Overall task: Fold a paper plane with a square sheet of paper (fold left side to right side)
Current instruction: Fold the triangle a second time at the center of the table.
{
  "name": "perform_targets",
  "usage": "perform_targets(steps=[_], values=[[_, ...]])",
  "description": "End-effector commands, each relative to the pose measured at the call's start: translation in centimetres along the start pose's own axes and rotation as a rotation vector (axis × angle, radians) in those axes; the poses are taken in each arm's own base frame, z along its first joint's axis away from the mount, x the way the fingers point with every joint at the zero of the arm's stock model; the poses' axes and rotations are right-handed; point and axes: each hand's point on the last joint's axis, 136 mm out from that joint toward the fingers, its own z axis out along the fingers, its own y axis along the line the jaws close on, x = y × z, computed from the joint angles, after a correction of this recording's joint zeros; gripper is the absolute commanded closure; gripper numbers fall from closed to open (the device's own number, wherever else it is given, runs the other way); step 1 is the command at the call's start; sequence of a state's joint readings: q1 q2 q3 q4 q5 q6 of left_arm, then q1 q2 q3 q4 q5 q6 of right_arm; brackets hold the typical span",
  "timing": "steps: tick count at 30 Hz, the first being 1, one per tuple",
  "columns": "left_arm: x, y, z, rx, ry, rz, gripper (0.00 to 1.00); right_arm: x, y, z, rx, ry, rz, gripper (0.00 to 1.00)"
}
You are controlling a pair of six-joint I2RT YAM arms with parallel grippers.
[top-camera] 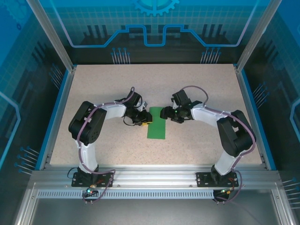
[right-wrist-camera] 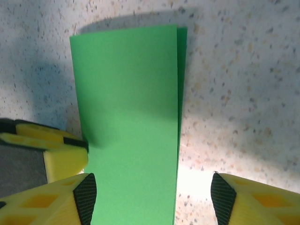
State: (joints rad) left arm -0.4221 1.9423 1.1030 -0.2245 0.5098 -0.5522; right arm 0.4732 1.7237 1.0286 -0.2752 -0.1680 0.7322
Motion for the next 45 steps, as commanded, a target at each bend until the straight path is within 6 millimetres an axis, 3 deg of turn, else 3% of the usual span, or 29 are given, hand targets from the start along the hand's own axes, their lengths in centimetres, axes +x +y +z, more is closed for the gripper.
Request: perform_targets(steps=[1, 11, 26, 30, 35, 42, 45], values=[[1.2, 1.2, 0.3, -0.044, 0.023, -0.032, 0.71, -2.0, 0.7, 0.4, -0.026, -0.020, -0.033, 0.31], [1.3, 1.3, 0.3, -0.044, 0.024, -0.031, 0.71, -5.1, 1.1, 2.9, -0.050, -0.046, -0.083, 0.31], [1.4, 1.3, 0.3, -0.042, 0.023, -0.026, 0.71, -4.7, 2.1, 4.7, -0.137, -0.003, -0.092, 0.39], [1.3, 1.0, 0.0, -0.041, 0.015, -0.017, 0.71, -4.8, 2.1, 4.4, -0.138, -0.005, -0.095, 0.46], [0.9, 0.3, -1.2, -0.047, -0.024, 0.025, 0.62, -4.9, 1.8, 3.8, -0.127, -0.013, -0.100, 0.59], [0.7, -1.4, -5.1, -0.051, -0.150, 0.155, 0.46, -5.1, 2.1, 2.9, -0.142, -0.003, -0.105, 0.87], [1.5, -2.0, -6.9, -0.077, -0.205, 0.246, 0.42, -5.1, 2.1, 2.4, -0.140, 0.014, -0.094, 0.93]])
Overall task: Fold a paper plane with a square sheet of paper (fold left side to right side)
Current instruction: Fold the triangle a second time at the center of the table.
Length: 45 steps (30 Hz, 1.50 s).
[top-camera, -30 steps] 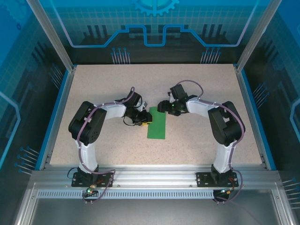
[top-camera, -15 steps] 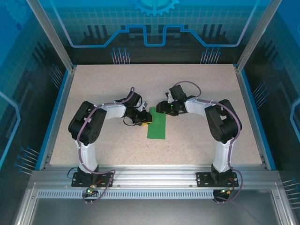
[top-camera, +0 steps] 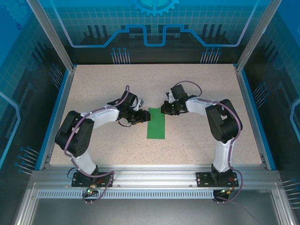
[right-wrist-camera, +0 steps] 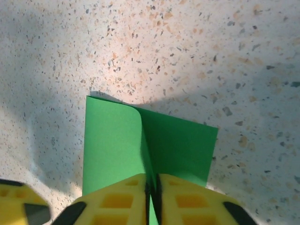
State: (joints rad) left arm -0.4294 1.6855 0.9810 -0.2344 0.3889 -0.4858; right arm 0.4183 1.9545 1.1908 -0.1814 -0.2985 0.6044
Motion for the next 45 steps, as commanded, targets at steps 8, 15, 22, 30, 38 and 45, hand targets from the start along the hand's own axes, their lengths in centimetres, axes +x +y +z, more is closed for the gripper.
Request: perform_targets(steps=[8, 15, 22, 30, 38, 45], values=[[3.4, -2.5, -4.3, -0.098, -0.109, 0.362, 0.31, -1.3, 1.7, -2.7, -0.063, 0.072, 0.066, 0.95], [6.1, -5.2, -3.7, -0.118, -0.082, 0.562, 0.26, -1.6, 2.3, -2.8, -0.102, 0.121, 0.102, 0.95], [7.4, -6.8, -2.3, -0.192, -0.048, 0.700, 0.22, -1.3, 2.6, -2.6, -0.124, 0.143, 0.115, 0.95], [8.4, -8.3, -0.4, -0.258, -0.021, 0.809, 0.20, -0.8, 2.9, -2.8, -0.135, 0.151, 0.122, 0.95], [9.0, -8.2, 1.3, -0.349, 0.006, 0.876, 0.18, -0.8, 3.0, -2.8, -0.140, 0.152, 0.127, 0.95], [8.7, -6.8, 2.9, -0.503, 0.010, 0.913, 0.17, -0.8, 3.0, -2.7, -0.141, 0.154, 0.131, 0.95]])
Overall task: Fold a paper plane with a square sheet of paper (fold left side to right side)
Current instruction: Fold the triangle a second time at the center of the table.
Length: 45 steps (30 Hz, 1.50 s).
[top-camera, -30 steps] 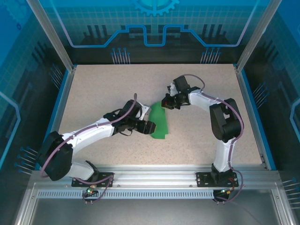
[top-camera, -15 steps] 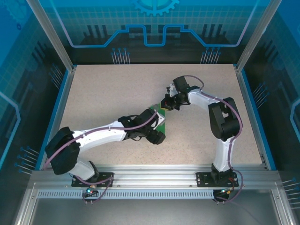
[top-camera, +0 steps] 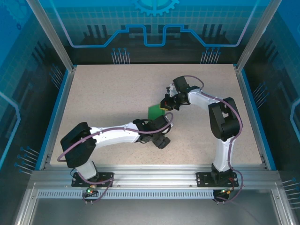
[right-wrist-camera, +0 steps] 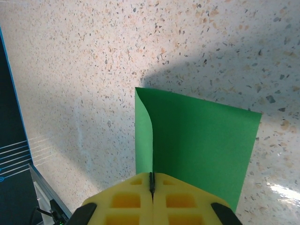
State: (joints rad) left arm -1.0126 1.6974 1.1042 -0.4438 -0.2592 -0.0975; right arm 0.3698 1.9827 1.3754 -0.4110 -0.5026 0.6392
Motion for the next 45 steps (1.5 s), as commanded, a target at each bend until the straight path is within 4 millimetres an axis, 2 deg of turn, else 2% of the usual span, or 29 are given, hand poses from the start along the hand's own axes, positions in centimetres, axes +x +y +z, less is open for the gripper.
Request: perform_targets(steps=[1, 4, 7, 9, 12, 15, 18, 23, 26, 30, 33, 35, 39, 45], values=[[-0.1, 1.2, 0.4, -0.116, 0.027, 0.040, 0.17, 0.4, -0.1, -0.1, -0.010, 0.022, 0.025, 0.95], [0.0, 1.6, 0.7, -0.150, 0.039, 0.041, 0.19, 0.5, -0.2, 0.0, -0.006, 0.023, 0.026, 0.95], [-0.1, 1.7, 0.7, -0.153, 0.037, 0.038, 0.26, 0.4, -0.3, 0.1, -0.004, 0.024, 0.026, 0.96], [-0.1, 1.6, 0.6, -0.150, 0.035, 0.036, 0.35, 0.5, -0.4, 0.1, -0.001, 0.026, 0.027, 0.96], [-0.1, 1.6, 0.6, -0.146, 0.034, 0.033, 0.55, 0.5, -0.5, 0.2, 0.005, 0.029, 0.025, 0.96], [-0.2, 1.6, 0.4, -0.143, 0.027, 0.028, 0.71, 0.5, -0.7, 0.1, 0.018, 0.031, 0.023, 0.95], [-0.3, 1.4, 0.2, -0.130, 0.019, 0.022, 0.83, 0.5, -0.8, 0.1, 0.029, 0.033, 0.015, 0.95], [-0.4, 1.2, 0.0, -0.075, 0.010, -0.014, 0.96, 0.3, -0.6, -0.2, 0.025, 0.025, -0.003, 0.93], [-0.5, 1.3, -0.3, -0.016, 0.005, -0.064, 0.99, -0.2, 0.1, -0.7, 0.011, -0.002, -0.032, 0.87], [-0.9, 1.3, -0.9, 0.102, -0.019, -0.145, 0.98, -1.1, 1.1, -2.8, 0.016, -0.092, -0.088, 0.68], [-1.1, 1.5, -1.3, 0.179, -0.031, -0.209, 0.96, -1.3, 1.0, -4.8, 0.047, -0.162, -0.118, 0.56], [-1.3, 1.9, -1.4, 0.223, -0.041, -0.255, 0.96, -0.8, 0.4, -5.8, 0.077, -0.192, -0.123, 0.52], [-1.1, 2.8, -1.5, 0.287, -0.039, -0.332, 0.94, 1.5, -1.2, -6.7, 0.110, -0.213, -0.121, 0.54], [0.1, 3.9, -1.0, 0.306, 0.006, -0.384, 0.92, 6.4, -2.2, -5.9, 0.065, -0.195, -0.108, 0.77]])
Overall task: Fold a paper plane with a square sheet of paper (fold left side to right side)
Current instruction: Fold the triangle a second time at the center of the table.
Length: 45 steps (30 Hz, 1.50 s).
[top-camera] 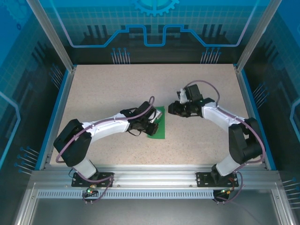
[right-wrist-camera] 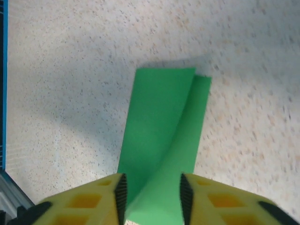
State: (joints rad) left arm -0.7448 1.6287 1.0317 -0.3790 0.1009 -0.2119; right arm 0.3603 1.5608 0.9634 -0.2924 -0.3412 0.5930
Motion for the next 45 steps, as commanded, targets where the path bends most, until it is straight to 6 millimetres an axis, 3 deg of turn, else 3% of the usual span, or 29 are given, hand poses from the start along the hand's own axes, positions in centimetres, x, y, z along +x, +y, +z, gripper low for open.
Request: perform_targets(steps=[1, 6, 14, 23, 33, 45], values=[[0.6, -0.3, -0.5, 0.059, 0.023, -0.040, 0.91, 2.5, 0.1, 0.6, -0.018, 0.007, -0.006, 0.81], [0.9, 0.9, -0.4, 0.031, 0.053, -0.053, 0.91, 6.8, 0.5, 2.4, 0.013, 0.075, -0.023, 0.94], [1.0, 1.7, 0.0, -0.003, 0.078, -0.045, 0.91, 10.6, 0.2, 5.9, 0.060, 0.175, -0.006, 0.98], [1.0, 2.1, 0.1, -0.025, 0.079, -0.037, 0.91, 11.7, -0.2, 7.2, 0.119, 0.237, -0.024, 0.98], [0.4, 3.0, 0.5, -0.046, 0.086, -0.045, 0.91, 12.8, -2.6, 6.0, 0.243, 0.286, -0.039, 0.98], [-0.1, 3.8, 1.9, -0.061, 0.107, -0.044, 0.91, 12.5, -2.8, 5.4, 0.269, 0.284, -0.053, 0.98]])
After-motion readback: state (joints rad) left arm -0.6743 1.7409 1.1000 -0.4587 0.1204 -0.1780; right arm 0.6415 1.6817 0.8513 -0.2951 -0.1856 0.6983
